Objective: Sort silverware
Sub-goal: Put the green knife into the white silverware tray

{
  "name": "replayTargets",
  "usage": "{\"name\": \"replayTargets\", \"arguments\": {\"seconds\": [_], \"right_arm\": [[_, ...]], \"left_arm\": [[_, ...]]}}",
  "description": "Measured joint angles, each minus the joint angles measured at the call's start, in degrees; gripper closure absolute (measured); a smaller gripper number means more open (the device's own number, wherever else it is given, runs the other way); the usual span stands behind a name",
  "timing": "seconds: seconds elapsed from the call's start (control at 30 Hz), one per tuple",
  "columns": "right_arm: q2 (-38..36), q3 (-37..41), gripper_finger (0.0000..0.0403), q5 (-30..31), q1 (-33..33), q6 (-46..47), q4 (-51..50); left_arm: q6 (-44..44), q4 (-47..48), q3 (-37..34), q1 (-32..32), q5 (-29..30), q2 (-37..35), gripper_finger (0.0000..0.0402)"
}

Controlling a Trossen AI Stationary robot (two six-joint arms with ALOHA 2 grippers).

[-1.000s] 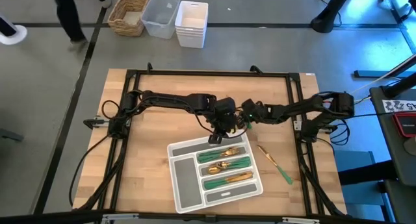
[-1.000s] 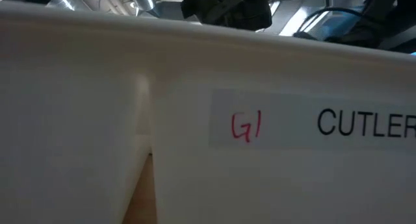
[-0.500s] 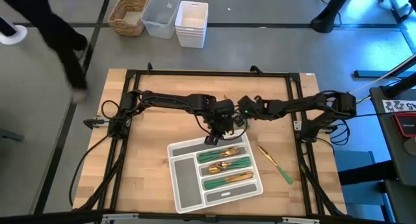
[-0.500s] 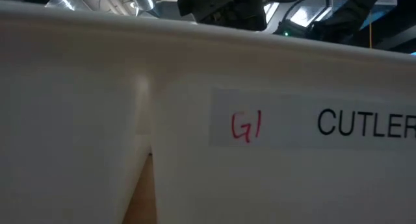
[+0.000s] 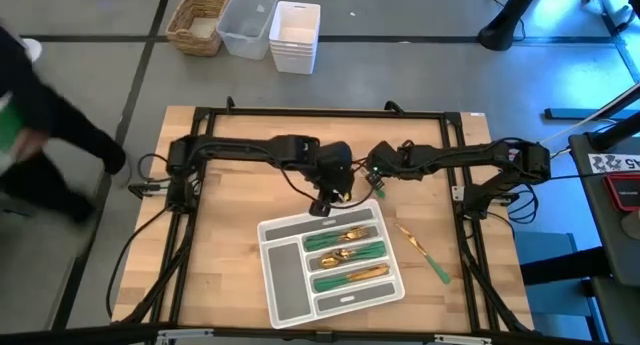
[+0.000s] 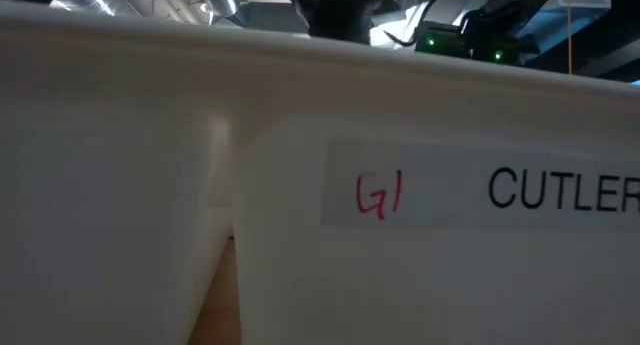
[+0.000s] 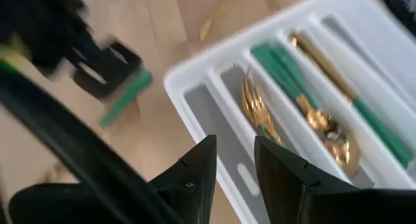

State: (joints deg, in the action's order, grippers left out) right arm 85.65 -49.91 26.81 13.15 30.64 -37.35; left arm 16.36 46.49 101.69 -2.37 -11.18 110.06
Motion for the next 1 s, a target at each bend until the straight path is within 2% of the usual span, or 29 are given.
{"name": "replayTargets", "arguments": {"seconds": [0.2,0.4,0.5,0.67,0.83,1.0], "right_arm": [[-0.1,-0.2,0.0402,-1.6,-0.2,0.0,0.1],[-0.1,-0.1,0.0402,-7.1,-0.1,-2.3,-0.6],[0.0,0.0,0.0402,-6.9,-0.1,-2.0,-0.4],[0.0,-0.3,0.0402,-6.0,0.1,-2.1,5.5],[0.0,-2.7,0.0402,-1.9,0.4,-2.2,13.0],[0.6,-4.6,0.0402,-2.0,2.5,-2.7,15.1]], "left_arm": [[0.7,0.1,0.0,0.5,0.4,-4.4,0.0304],[0.6,0.8,0.0,-1.0,1.1,-4.7,0.0304],[0.4,0.8,0.0,-2.0,1.0,-4.7,0.0304],[-0.7,1.5,0.1,-1.9,-0.6,-2.9,0.0304],[-1.1,0.3,0.1,0.5,-2.5,0.0,0.0304],[-0.1,-4.4,0.3,3.9,-1.7,0.8,0.0304]]}}
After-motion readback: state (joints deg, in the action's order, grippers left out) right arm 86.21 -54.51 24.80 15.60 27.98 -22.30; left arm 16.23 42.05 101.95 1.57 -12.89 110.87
